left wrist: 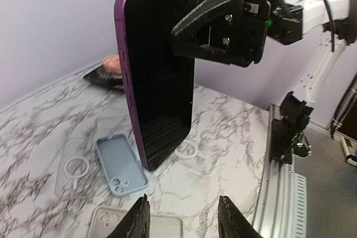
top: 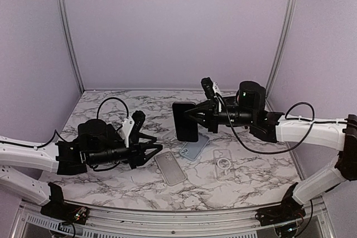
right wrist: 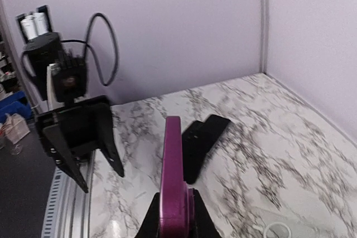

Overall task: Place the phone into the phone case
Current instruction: Move the phone case to the center of the board.

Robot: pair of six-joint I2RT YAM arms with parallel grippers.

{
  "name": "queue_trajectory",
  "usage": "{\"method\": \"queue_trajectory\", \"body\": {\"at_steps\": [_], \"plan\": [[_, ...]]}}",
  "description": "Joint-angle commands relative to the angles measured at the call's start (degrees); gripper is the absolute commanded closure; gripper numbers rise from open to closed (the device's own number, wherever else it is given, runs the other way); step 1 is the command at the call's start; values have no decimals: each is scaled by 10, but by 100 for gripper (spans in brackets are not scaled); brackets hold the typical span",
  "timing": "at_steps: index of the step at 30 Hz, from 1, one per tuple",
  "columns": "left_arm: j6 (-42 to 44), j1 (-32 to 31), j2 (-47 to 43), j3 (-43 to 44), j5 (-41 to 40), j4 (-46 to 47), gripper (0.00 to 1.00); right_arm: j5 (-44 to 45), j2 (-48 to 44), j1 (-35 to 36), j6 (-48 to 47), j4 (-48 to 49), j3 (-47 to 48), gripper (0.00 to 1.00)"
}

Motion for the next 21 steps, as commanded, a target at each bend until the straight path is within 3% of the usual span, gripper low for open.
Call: {"method": "queue_trajectory", "body": {"at_steps": [1,7,14,21], "plan": [[-65,19,40,8,-155,-165,59,143,18,-24,51,-54,-26,100],[-135,95,156,32,-124,-245,60,189,25,-7,122,-25,-113,100],[-111,98,275,70,-95,-224,61,217,48,30,152,-6,-144,100],[-91,97,352,112,-70,-206,60,208,67,51,213,82,-177,100]]}}
